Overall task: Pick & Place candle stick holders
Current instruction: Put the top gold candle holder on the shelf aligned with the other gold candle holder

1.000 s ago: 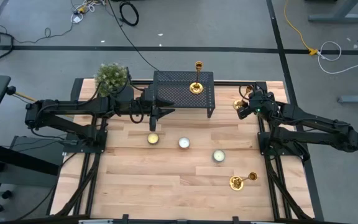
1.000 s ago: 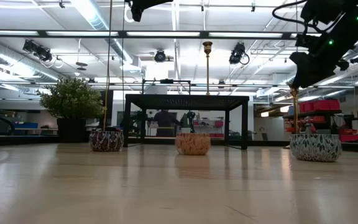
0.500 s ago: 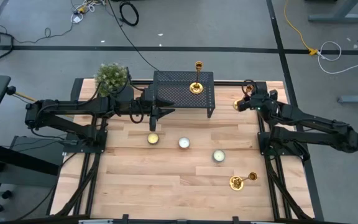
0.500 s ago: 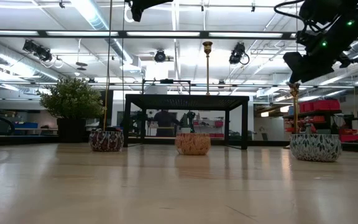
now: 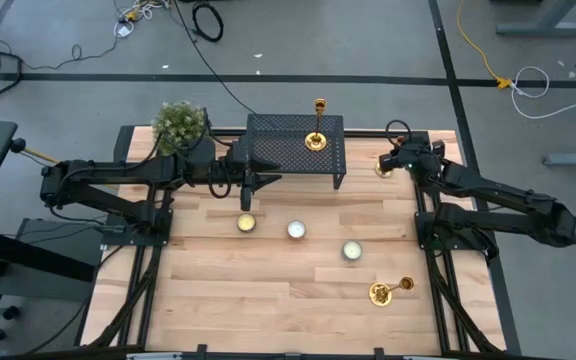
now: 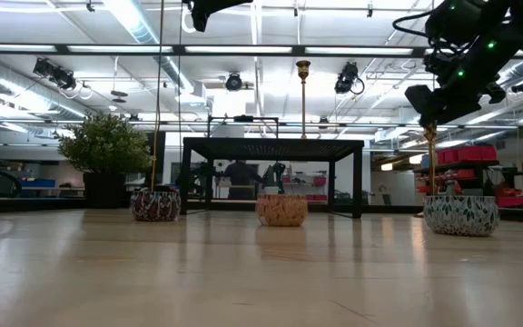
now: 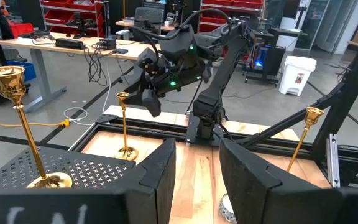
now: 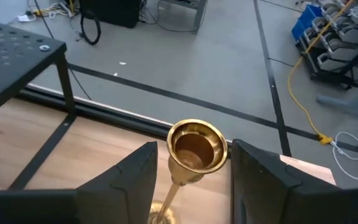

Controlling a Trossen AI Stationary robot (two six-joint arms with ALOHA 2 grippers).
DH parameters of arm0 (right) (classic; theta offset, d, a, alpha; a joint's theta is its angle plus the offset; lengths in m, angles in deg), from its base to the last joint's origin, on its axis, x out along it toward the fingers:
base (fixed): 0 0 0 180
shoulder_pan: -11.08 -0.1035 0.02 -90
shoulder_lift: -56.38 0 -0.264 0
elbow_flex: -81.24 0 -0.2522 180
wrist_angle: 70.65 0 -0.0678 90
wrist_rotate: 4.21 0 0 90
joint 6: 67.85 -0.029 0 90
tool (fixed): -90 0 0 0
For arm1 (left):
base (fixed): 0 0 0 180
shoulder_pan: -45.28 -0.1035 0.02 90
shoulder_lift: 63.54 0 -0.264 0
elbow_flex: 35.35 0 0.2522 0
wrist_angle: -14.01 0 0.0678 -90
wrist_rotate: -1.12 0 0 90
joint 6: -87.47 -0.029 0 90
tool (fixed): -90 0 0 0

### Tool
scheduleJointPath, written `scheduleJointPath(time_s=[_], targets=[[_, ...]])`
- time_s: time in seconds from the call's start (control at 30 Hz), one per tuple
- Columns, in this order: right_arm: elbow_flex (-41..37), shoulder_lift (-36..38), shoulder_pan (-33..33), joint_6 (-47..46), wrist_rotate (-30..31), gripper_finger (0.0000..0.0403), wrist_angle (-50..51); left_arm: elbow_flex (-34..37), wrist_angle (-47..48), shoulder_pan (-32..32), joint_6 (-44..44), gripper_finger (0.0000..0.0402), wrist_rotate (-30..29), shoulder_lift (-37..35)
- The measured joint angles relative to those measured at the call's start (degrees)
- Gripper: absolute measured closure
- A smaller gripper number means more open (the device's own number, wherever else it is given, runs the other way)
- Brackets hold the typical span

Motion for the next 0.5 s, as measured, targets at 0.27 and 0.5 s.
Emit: scheduleJointPath(time_s=[0.27, 0.5], targets=[[0.00, -3.30, 2.51, 0.01, -0.03, 0.0195, -3.82, 0.00, 0.00, -0.02, 0.02, 0.0273, 0.00, 0.00], [0.00, -4.76, 4.54, 0.00, -3.02, 0.0195, -5.28, 0.00, 0.00, -0.02, 0.07, 0.0273, 0.00, 0.00]])
